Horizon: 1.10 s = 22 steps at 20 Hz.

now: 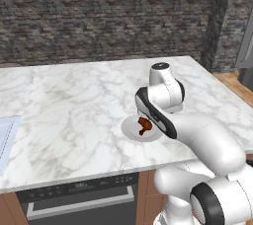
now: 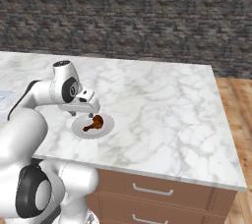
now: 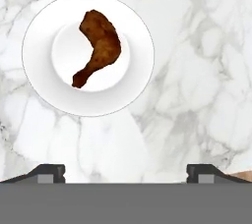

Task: Place the chicken drumstick on the counter behind the older chicken drumstick on the same shelf of the fridge to maintain FIFO order. Close the fridge door when finished.

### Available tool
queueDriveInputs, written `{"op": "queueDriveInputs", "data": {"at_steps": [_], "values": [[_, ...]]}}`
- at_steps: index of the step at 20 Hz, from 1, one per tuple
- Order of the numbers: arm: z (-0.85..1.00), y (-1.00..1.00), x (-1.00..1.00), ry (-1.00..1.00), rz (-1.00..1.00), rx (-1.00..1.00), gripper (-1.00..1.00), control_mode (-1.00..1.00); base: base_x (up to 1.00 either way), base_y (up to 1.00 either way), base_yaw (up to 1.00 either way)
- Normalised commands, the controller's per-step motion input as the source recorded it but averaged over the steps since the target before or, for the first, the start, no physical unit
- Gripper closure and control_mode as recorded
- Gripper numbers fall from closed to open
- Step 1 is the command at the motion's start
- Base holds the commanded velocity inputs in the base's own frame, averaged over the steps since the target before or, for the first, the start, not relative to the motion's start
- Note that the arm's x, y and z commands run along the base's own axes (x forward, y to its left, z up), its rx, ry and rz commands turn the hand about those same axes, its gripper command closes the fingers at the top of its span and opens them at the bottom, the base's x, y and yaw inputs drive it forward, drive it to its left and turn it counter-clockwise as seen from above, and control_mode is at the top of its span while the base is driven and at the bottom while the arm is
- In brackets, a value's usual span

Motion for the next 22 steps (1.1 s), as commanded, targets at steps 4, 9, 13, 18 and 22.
{"op": "queueDriveInputs", "data": {"at_steps": [4,9,13,18,22], "values": [[-0.54,0.00,0.38,0.01,-0.05,0.04,-1.00,-1.00,0.00,0.00,0.00],[-0.33,0.00,0.41,0.00,-0.05,0.04,-1.00,-1.00,0.00,0.00,0.00],[-0.28,0.00,0.45,0.00,-0.03,0.06,-1.00,-1.00,0.00,0.00,0.00],[-0.29,0.00,0.22,0.00,0.00,0.02,-1.00,-1.00,0.00,0.00,0.00],[-0.27,0.00,0.31,0.00,0.00,0.01,-1.00,-1.00,0.00,0.00,0.00]]}}
